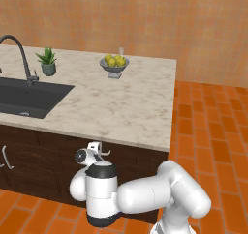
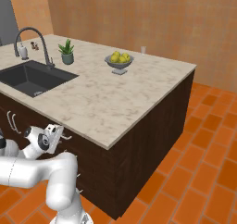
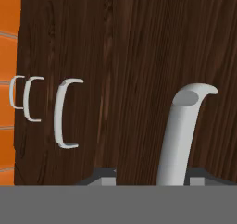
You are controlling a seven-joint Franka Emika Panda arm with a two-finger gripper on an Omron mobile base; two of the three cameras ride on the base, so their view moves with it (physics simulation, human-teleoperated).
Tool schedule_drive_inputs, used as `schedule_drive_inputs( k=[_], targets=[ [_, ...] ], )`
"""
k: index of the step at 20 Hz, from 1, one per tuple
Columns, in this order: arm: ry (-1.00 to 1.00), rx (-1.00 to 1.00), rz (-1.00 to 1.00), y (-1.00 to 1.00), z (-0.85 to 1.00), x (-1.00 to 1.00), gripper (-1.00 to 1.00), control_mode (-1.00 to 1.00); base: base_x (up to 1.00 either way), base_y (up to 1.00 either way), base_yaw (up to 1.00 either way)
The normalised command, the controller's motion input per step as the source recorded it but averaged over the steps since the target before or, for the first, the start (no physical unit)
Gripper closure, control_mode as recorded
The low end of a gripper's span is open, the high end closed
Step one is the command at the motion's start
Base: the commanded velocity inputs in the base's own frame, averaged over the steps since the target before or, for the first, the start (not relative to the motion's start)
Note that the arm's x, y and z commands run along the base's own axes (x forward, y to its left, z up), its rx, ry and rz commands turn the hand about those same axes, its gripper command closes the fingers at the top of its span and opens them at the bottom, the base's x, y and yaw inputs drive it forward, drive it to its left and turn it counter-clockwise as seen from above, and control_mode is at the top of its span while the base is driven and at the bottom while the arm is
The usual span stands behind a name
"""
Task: Take a straw from the drawer in front and place it inside the glass cup on the dining counter.
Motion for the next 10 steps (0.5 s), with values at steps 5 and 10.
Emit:
schedule_drive_inputs(
  k=[5, 10],
  targets=[
    [0.29, 0.00, 0.08, 0.54, -1.00, -1.00, 1.00, -1.00, 0.00, 0.00, 0.00],
    [0.33, 0.00, 0.15, 0.71, -1.00, -1.00, 1.00, -1.00, 0.00, 0.00, 0.00]
  ],
)
